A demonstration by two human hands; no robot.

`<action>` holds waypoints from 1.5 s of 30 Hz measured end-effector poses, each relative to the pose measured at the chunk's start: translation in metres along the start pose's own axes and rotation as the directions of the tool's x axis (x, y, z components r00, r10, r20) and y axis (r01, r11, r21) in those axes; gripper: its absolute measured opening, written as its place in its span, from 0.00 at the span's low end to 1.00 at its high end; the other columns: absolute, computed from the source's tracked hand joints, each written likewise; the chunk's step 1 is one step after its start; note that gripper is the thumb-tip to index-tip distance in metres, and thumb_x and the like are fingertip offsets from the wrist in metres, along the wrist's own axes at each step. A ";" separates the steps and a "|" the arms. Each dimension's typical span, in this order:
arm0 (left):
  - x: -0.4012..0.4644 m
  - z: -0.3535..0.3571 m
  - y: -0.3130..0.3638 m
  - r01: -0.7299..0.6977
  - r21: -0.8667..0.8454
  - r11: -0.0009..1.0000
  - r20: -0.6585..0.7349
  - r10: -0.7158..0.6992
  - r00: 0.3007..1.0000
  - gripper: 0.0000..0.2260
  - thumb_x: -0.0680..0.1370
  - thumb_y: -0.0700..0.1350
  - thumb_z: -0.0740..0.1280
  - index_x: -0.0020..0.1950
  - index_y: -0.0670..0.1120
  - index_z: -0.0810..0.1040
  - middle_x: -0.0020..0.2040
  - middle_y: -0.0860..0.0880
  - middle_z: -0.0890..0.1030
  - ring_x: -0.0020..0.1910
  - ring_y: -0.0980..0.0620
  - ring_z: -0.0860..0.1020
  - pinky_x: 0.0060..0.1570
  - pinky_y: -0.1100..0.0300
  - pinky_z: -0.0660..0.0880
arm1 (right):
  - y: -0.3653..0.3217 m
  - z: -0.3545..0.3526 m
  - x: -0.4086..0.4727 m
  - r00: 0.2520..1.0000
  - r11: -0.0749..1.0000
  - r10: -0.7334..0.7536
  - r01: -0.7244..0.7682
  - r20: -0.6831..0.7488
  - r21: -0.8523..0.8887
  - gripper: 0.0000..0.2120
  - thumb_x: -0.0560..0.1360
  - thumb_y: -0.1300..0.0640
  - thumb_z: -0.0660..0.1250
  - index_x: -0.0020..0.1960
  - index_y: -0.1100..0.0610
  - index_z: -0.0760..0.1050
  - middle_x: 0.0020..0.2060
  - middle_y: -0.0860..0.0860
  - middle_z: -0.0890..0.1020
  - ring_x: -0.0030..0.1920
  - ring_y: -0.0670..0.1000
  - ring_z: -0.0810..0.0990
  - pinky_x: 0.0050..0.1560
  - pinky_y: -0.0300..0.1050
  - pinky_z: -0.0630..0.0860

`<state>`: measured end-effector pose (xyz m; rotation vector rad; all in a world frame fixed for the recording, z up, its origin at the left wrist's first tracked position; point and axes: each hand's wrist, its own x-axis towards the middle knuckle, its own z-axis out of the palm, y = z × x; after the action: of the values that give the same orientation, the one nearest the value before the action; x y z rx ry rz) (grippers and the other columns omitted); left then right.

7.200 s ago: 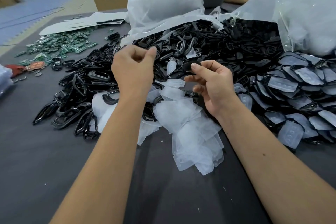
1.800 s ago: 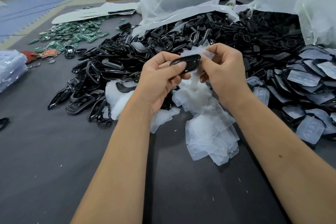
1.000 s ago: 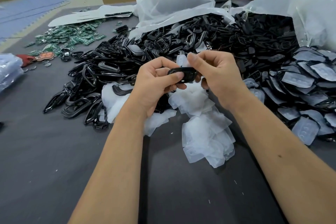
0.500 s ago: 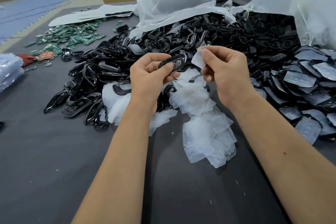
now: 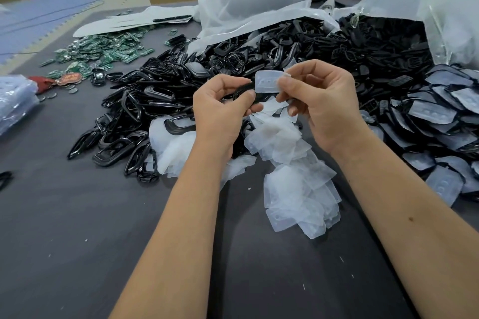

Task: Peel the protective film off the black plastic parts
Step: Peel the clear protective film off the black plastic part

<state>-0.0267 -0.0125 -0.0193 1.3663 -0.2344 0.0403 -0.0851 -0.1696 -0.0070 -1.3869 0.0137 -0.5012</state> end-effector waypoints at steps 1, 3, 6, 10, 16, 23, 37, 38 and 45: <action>0.000 0.000 0.000 0.005 -0.004 1.000 0.003 -0.005 1.000 0.08 0.75 0.30 0.74 0.46 0.42 0.83 0.49 0.35 0.84 0.35 0.45 0.85 0.37 0.62 0.81 | 0.001 0.001 0.000 1.000 1.000 -0.010 0.010 0.004 -0.027 0.04 0.76 0.67 0.75 0.45 0.61 0.81 0.35 0.55 0.84 0.35 0.52 0.83 0.29 0.41 0.75; -0.001 0.000 0.001 0.019 -0.004 1.000 0.019 -0.019 1.000 0.07 0.74 0.31 0.76 0.47 0.41 0.84 0.47 0.38 0.85 0.35 0.46 0.85 0.37 0.62 0.81 | 0.003 0.002 0.000 0.999 0.995 -0.035 0.035 0.005 -0.098 0.04 0.75 0.66 0.76 0.44 0.62 0.82 0.35 0.56 0.84 0.33 0.53 0.83 0.28 0.42 0.75; -0.001 -0.001 0.001 0.037 0.009 0.999 0.054 -0.038 0.998 0.09 0.72 0.35 0.79 0.50 0.41 0.85 0.46 0.40 0.86 0.39 0.48 0.84 0.42 0.56 0.83 | 0.006 0.003 0.000 0.998 0.975 -0.064 0.062 -0.002 -0.214 0.03 0.75 0.65 0.76 0.44 0.62 0.83 0.33 0.54 0.85 0.31 0.52 0.83 0.27 0.40 0.76; -0.003 0.000 0.002 0.097 -0.047 0.994 0.127 -0.090 0.988 0.06 0.76 0.33 0.73 0.53 0.38 0.84 0.47 0.38 0.86 0.44 0.46 0.86 0.47 0.53 0.84 | 0.010 0.002 0.001 0.996 0.945 -0.087 0.077 -0.019 -0.317 0.03 0.75 0.63 0.77 0.44 0.60 0.84 0.32 0.53 0.85 0.28 0.51 0.81 0.26 0.40 0.75; -0.004 0.004 0.005 0.150 -0.116 0.982 0.174 -0.129 0.976 0.13 0.84 0.36 0.60 0.54 0.36 0.85 0.53 0.33 0.84 0.50 0.34 0.85 0.43 0.56 0.83 | 0.012 0.002 0.002 0.989 0.926 -0.117 0.074 -0.094 -0.369 0.05 0.74 0.59 0.78 0.41 0.56 0.84 0.31 0.51 0.85 0.26 0.50 0.81 0.25 0.41 0.74; -0.004 0.005 0.003 0.130 -0.124 0.984 0.178 -0.107 0.978 0.14 0.82 0.35 0.59 0.52 0.36 0.85 0.56 0.31 0.83 0.50 0.34 0.84 0.47 0.52 0.83 | 0.013 0.004 0.002 0.983 0.928 -0.113 0.053 -0.142 -0.369 0.07 0.73 0.58 0.79 0.39 0.57 0.82 0.31 0.53 0.85 0.25 0.53 0.81 0.26 0.42 0.74; -0.007 0.009 -0.002 0.052 -0.053 0.997 0.157 -0.043 0.987 0.08 0.78 0.28 0.68 0.53 0.37 0.83 0.50 0.34 0.84 0.47 0.44 0.86 0.47 0.56 0.83 | 0.014 0.008 0.002 0.978 0.935 -0.095 0.022 -0.188 -0.355 0.08 0.74 0.60 0.78 0.38 0.58 0.81 0.30 0.54 0.84 0.24 0.51 0.80 0.24 0.41 0.74; -0.007 0.009 -0.002 0.051 -0.053 0.997 0.155 -0.043 0.987 0.08 0.78 0.28 0.68 0.53 0.38 0.83 0.51 0.34 0.84 0.47 0.44 0.86 0.46 0.56 0.83 | 0.014 0.007 0.002 0.978 0.935 -0.094 0.022 -0.188 -0.355 0.08 0.74 0.60 0.78 0.38 0.58 0.81 0.30 0.54 0.84 0.24 0.51 0.80 0.24 0.41 0.74; -0.007 0.008 -0.002 0.050 -0.064 0.997 0.153 -0.040 0.987 0.08 0.79 0.28 0.67 0.52 0.38 0.83 0.48 0.36 0.85 0.44 0.42 0.86 0.46 0.53 0.83 | 0.016 0.006 0.003 0.973 0.908 -0.122 0.030 -0.195 -0.418 0.10 0.72 0.56 0.80 0.36 0.54 0.81 0.29 0.51 0.84 0.24 0.48 0.80 0.25 0.39 0.72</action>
<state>-0.0341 -0.0202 -0.0207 1.3082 -0.3301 -0.1089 -0.0750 -0.1631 -0.0200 -1.7450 0.2583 -0.7457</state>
